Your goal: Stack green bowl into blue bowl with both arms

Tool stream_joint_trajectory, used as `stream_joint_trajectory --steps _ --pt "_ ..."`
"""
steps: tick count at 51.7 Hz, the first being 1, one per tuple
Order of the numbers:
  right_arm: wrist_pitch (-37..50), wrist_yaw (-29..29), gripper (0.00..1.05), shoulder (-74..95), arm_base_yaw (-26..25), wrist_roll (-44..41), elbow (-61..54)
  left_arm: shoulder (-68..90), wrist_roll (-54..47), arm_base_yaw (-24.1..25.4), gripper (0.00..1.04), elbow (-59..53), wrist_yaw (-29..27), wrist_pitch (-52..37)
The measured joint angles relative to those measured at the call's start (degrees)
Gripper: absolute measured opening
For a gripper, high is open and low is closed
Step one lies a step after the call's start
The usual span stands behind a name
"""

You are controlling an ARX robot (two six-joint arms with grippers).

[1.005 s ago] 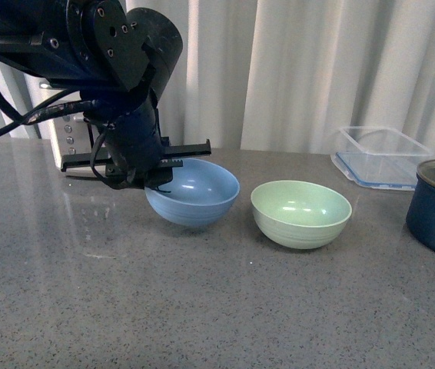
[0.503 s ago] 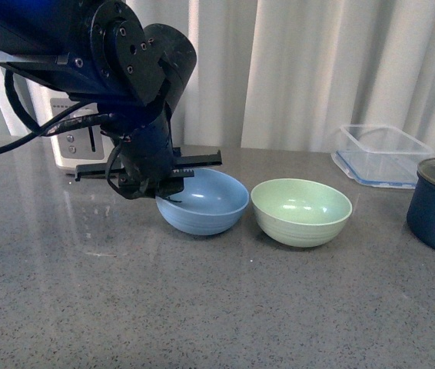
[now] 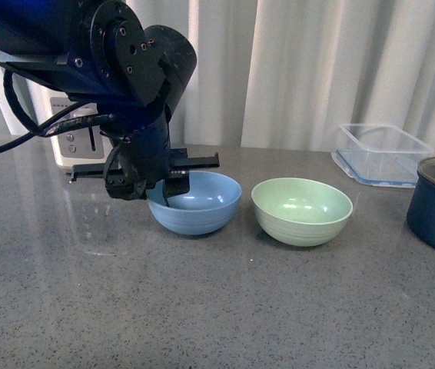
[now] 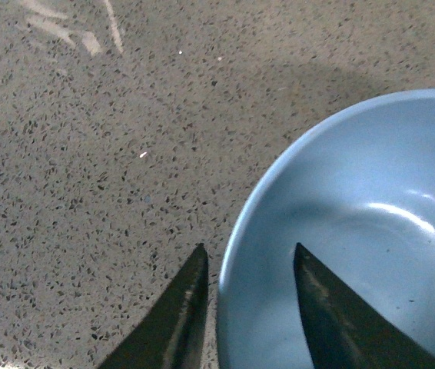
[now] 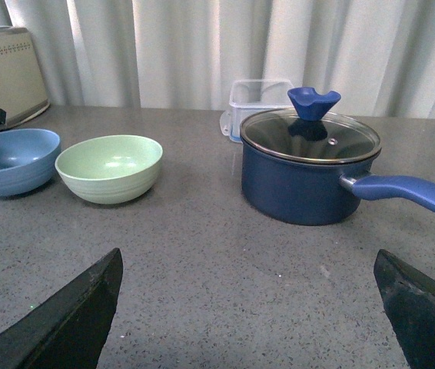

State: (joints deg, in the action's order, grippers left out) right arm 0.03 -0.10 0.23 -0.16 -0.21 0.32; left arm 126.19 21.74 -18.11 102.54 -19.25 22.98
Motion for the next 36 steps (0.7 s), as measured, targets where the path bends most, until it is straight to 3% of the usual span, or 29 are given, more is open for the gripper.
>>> stream_joint_trajectory --steps 6,19,36 --pt "0.00 0.00 0.95 0.00 0.00 0.00 0.00 -0.55 0.02 0.28 0.50 -1.20 -0.07 -0.28" --pt "0.00 0.02 0.95 0.00 0.00 0.00 -0.02 -10.47 0.07 1.44 1.00 -9.81 -0.37 -3.67" --pt "0.00 0.00 0.95 0.00 0.00 0.00 -0.02 -25.44 -2.54 2.19 0.98 -24.02 -3.76 -9.01"
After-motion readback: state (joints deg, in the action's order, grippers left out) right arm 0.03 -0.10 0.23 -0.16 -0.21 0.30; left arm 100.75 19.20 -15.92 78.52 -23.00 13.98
